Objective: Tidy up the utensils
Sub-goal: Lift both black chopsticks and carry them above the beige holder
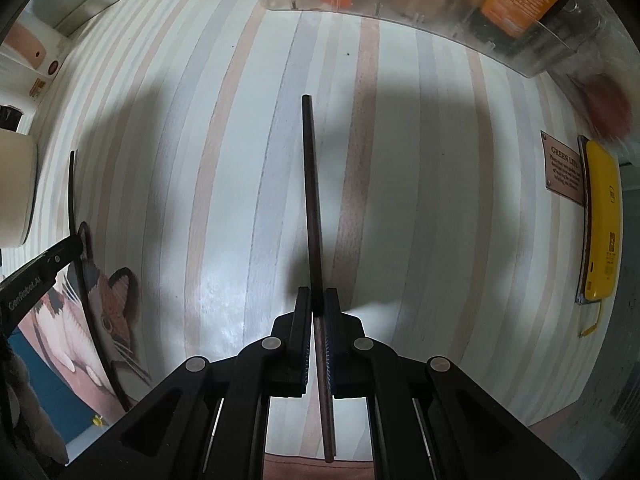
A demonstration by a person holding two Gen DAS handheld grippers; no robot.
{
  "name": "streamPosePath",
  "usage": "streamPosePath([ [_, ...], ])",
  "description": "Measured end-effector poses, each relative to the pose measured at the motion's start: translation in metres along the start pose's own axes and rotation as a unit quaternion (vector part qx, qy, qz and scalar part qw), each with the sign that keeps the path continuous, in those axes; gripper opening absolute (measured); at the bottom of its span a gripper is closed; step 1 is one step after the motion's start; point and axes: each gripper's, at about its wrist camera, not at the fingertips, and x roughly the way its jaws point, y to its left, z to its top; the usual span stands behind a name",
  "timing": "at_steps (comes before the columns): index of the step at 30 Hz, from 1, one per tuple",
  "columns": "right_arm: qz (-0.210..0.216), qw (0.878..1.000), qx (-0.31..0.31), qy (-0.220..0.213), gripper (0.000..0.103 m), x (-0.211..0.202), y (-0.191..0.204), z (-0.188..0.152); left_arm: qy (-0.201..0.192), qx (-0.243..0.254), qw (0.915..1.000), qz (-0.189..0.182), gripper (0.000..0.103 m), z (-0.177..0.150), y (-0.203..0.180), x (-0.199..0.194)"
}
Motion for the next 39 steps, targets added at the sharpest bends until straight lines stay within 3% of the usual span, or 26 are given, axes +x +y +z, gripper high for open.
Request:
streamPosePath([
  [4,0.014,1.0,0.015,-0.018,0.006,-0.007,-0.006,-0.002,-0.034,0.006,0.9993,0.014,0.003,-0.019,0.0,-0.018],
  [14,0.044,0.989,0.008,-0.139,0.005,-0.091,0.011,-0.02,-0.143,-0.008,0.9895,-0.02,0.003,-0.036,0.025,-0.114],
  [24,0.084,0.968,0.007,-0.237,0.005,-0.176,0.029,-0.019,-0.237,-0.027,0.9695,-0.058,0.003,-0.031,0.049,-0.202],
  [39,0.158,0.93,-0.022,-0.331,0.005,-0.288,0.088,0.016,-0.341,-0.044,0.9362,-0.074,0.002,0.008,0.085,-0.321],
])
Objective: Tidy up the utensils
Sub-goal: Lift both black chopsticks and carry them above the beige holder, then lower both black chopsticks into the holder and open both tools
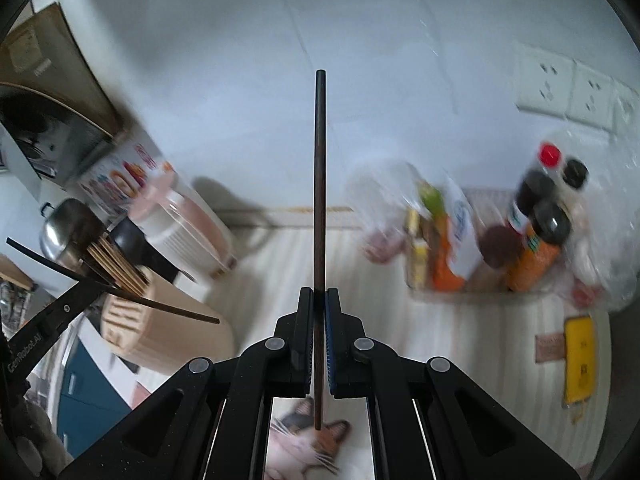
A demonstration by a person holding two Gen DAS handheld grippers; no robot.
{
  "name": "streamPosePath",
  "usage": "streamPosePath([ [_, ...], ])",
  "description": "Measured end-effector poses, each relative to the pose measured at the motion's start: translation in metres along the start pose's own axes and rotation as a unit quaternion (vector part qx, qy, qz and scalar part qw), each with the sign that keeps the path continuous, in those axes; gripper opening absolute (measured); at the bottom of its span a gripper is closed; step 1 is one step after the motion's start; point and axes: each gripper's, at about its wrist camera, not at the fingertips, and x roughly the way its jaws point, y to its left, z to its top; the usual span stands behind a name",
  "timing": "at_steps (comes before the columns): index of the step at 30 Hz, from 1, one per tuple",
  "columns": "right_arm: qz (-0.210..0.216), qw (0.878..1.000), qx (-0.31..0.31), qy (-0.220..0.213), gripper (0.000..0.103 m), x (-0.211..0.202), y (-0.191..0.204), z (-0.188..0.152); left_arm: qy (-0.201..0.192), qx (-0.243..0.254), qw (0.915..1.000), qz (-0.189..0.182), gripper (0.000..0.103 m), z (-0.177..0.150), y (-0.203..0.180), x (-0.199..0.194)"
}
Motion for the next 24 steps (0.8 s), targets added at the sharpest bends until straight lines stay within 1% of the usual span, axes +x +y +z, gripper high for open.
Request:
streamPosePath([
  [6,0.042,0.999,-0.009,-0.023,0.005,-0.002,0.043,0.035,-0.027,-0.006,0.9996,0.011,0.002,0.034,0.022,-0.018],
  [12,0.094,0.995,-0.021,-0.037,0.005,0.014,0.097,0.06,-0.037,-0.019,0.998,0.047,0.002,0.06,0.062,-0.024],
  [15,0.114,0.992,-0.026,-0.041,0.005,0.024,0.125,0.067,-0.031,-0.036,0.997,0.062,0.002,0.067,0.085,-0.019],
  [19,0.142,0.988,-0.033,-0.042,0.005,0.044,0.164,0.07,-0.022,-0.046,0.996,0.073,0.002,0.071,0.107,-0.01],
  [24,0.155,0.986,-0.043,-0.039,0.005,0.073,0.201,0.066,-0.004,-0.058,0.9955,0.075,0.002,0.072,0.13,0.014],
])
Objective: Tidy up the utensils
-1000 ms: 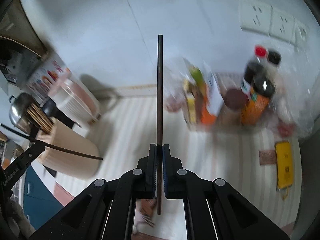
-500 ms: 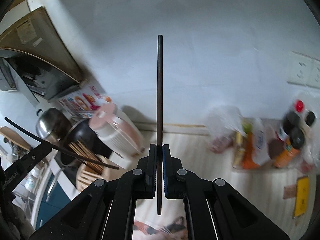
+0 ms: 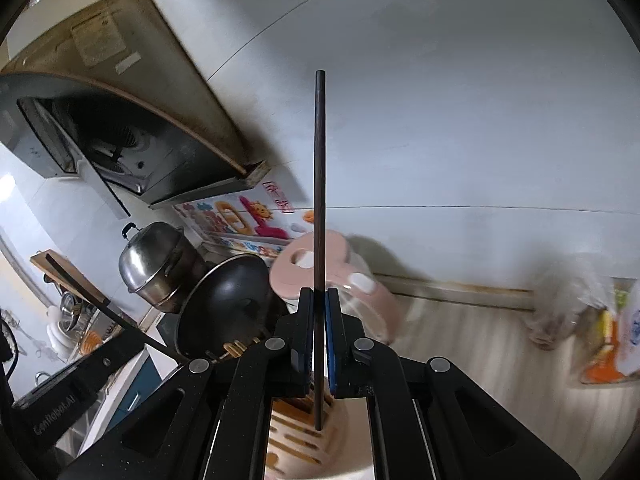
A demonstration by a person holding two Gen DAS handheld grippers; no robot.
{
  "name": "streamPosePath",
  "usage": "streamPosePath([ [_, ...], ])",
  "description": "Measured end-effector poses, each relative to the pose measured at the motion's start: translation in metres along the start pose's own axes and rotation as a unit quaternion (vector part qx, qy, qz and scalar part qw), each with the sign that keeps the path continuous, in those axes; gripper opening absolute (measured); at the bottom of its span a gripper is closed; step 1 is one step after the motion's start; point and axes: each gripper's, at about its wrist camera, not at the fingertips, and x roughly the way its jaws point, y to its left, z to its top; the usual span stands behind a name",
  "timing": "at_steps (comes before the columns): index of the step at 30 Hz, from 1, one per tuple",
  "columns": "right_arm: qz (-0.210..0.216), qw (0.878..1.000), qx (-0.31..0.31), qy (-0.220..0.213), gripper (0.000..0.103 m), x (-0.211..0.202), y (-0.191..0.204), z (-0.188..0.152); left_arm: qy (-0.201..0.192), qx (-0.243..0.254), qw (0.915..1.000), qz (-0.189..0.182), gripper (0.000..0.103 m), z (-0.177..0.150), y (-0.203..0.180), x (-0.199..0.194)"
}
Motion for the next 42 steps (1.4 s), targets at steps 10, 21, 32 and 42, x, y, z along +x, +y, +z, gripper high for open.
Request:
streamPosePath([
  [10,-0.014,0.999,-0.034,0.022,0.005,0.05,0.016,-0.028,0.067,-0.001,0.9975,-0.022,0.003,-0.01,0.015,0.053],
  [21,-0.021,0.995,-0.073,0.06,0.032,0.032,0.009,-0.035,0.048,-0.035,0.998,0.022,0.073,-0.012,0.036,0.024],
  [32,-0.095,0.982,-0.147,0.07,0.081,-0.006,0.001,-0.077,0.044,-0.033,0.9915,0.118,0.102,-0.081,0.053,0.016],
  [42,-0.127,0.97,-0.196,0.065,0.103,-0.037,-0.007,-0.105,0.03,-0.044,0.9891,0.138,0.102,-0.119,0.028,-0.014],
])
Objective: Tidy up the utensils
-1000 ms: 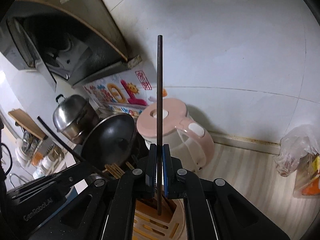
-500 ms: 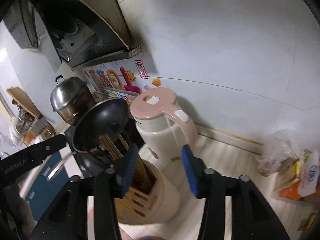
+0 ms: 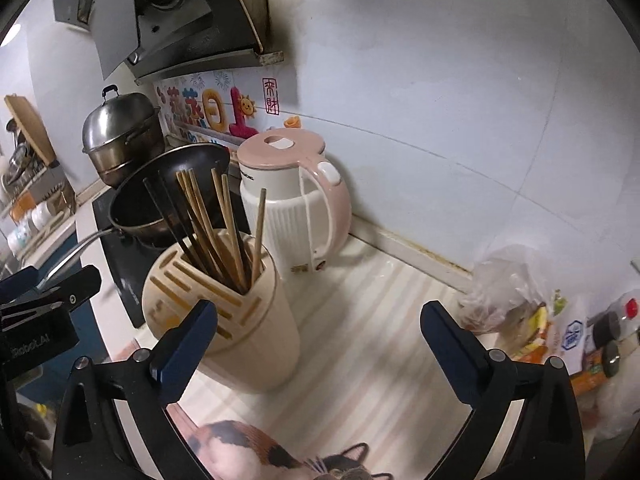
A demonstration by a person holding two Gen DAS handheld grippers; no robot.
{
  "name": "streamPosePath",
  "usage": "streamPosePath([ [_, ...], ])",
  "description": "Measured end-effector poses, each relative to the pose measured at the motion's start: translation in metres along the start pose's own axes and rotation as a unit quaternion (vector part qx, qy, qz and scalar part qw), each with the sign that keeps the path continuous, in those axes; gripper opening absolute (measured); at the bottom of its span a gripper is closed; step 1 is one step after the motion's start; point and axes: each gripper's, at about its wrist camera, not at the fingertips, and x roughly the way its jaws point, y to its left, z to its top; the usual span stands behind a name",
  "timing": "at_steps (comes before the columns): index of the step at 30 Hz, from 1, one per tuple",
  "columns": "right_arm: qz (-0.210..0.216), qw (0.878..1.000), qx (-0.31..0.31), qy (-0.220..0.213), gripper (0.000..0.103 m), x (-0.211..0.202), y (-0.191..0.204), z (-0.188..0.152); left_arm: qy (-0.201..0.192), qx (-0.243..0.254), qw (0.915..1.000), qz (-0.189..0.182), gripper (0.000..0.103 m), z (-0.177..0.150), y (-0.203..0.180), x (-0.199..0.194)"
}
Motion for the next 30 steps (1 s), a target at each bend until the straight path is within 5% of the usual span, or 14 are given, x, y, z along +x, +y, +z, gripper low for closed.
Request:
streamPosePath([
  [20,-0.038,0.995,0.007,-0.095,0.103,-0.191,-0.017,-0.049,-0.079,0.024,0.9965,-0.013,0.102,-0.064,0.02,-0.155],
  [30,-0.046,0.993,0.018,-0.103,0.103,-0.267,0.001,-0.097,-0.078,0.03,0.9962,-0.024,0.102,-0.106,0.039,-0.205],
])
